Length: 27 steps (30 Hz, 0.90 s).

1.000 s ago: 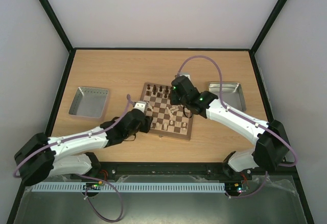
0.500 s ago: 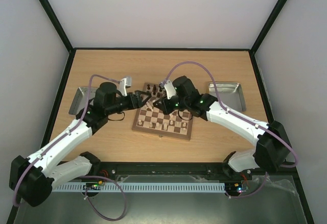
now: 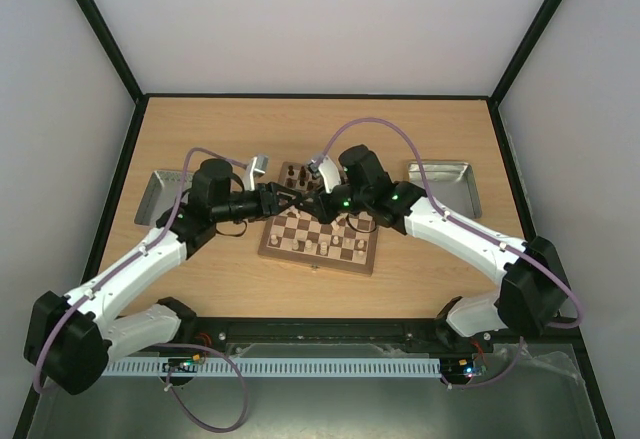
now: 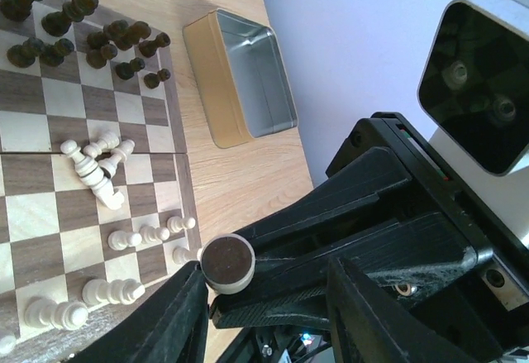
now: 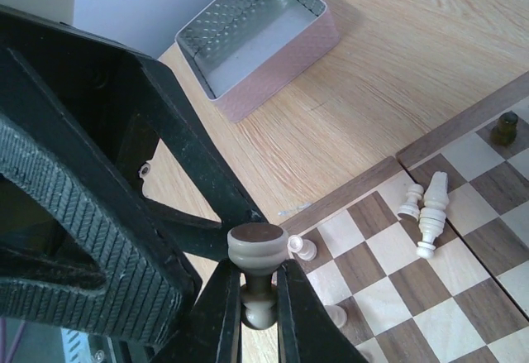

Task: Set up the chess pieces on the board
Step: Place the chess piece on the chessboard.

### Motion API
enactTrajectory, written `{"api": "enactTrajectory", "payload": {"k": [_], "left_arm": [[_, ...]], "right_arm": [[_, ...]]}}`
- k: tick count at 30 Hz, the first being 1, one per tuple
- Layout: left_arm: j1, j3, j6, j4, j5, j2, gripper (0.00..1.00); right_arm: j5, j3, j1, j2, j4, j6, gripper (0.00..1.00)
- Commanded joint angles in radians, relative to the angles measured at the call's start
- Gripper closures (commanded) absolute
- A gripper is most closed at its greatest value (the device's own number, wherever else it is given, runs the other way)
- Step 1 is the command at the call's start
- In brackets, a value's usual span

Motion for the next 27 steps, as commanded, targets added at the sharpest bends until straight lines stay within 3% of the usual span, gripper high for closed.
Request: {"api": "enactTrajectory", "payload": {"k": [1, 9, 16, 27], "left_arm": [[0.014, -0.032, -0.043, 0.05, 0.033, 0.026, 0.61], [0.036, -0.083, -0.176, 0.166, 0.062, 0.065, 0.68], [0.059, -0.102, -0.27, 0.238, 0.066, 0.08, 0.61], [0.063, -0.146, -0.359, 0.353, 0.11, 0.098, 0.73]], "right_arm": [[-0.024, 0.029, 0.003, -0.004, 0.055, -0.013, 0.95], [-0.039, 0.027, 0.004, 0.002, 0.063, -0.021, 0.95], [-0.048, 0.022, 0.004, 0.005, 0.061, -0.033, 0.95], [-0.034, 0.019, 0.005, 0.007, 0.063, -0.032, 0.95]]}}
